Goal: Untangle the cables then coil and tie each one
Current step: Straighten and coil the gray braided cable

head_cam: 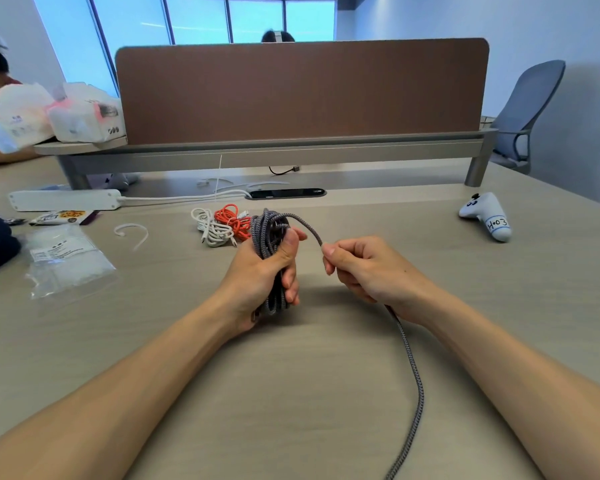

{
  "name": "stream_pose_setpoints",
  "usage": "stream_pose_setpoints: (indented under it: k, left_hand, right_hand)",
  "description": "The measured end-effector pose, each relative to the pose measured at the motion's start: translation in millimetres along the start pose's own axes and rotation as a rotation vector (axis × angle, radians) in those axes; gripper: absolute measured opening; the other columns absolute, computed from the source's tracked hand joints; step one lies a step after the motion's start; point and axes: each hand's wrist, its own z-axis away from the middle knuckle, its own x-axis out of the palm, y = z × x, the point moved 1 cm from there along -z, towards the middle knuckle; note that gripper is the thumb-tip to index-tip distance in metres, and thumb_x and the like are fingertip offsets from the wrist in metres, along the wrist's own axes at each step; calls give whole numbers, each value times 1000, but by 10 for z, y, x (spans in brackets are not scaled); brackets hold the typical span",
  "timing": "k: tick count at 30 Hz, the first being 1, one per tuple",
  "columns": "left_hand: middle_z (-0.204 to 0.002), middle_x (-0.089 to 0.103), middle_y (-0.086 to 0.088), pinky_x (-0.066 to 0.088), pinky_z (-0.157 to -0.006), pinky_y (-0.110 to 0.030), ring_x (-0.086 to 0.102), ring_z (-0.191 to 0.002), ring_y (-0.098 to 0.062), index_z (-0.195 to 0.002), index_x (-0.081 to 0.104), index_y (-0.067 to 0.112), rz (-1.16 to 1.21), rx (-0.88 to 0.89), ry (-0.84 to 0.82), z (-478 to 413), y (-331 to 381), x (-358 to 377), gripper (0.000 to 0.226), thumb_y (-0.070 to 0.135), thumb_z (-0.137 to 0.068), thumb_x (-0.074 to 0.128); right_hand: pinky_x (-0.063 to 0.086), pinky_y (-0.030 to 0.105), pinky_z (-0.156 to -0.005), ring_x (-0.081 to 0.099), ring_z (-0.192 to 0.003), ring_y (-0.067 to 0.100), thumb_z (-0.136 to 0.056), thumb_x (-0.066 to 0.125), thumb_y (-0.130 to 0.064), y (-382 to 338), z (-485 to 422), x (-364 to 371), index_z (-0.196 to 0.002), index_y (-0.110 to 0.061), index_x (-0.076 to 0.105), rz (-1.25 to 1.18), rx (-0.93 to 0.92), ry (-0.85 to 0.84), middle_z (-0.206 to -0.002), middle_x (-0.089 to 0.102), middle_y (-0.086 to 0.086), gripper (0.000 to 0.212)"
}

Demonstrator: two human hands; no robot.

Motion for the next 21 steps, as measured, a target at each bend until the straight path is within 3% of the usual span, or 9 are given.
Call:
stream_pose_setpoints:
  k: [5,8,11,13,17,21]
  left_hand:
    - [-47,39,-5,47,-43,-28,42,-35,-17,-105,60,7,44,-16,-63,16,-8,82,33,29,-82,59]
    - [-48,47,-5,49,-47,-28,47,-38,-17,-90,61,3,32,-4,-66,15,-26,89,26,27,-82,58]
    - [-48,52,-9,48,-50,-26,53,-45,-20,-77,55,6,-6,19,36,-19,-60,73,27,32,-83,58]
    - [-51,55,-7,48,-50,-27,56,-46,-19,-76,53,9,37,-4,177,-48,-48,45,28,34,-88,57]
    - [-64,67,-3,54,-75,-41,66,-60,-19,-65,67,13,275,-18,301,-119,66,-57,32,31,-90,57]
    - [-77,67,-9,58,-73,-36,69,-72,-20,-83,58,5,461,65,320,-182,178,-306,13,12,-93,56]
  right_hand:
    - [17,20,-38,21,-41,10,-100,45,-29,16,-3,76,-68,-14,55,15,0,-37,-44,33,-8,36]
    - [21,15,-38,25,-37,4,-101,44,-24,-3,11,107,-70,-11,56,45,-38,-77,-40,39,-12,35]
    - [22,11,-39,27,-37,2,-101,43,-20,-26,24,144,-75,-10,60,57,-65,-103,-44,42,-12,32]
    - [22,13,-37,28,-38,3,-100,45,-21,-12,11,154,-80,-11,63,54,-62,-75,-52,40,-2,29]
    - [22,16,-36,28,-38,6,-100,46,-21,38,-2,116,-86,-9,66,62,-31,-59,-54,40,1,27]
    - [18,19,-36,24,-39,8,-99,48,-24,64,8,45,-80,-11,66,-13,31,-67,-50,35,-3,29]
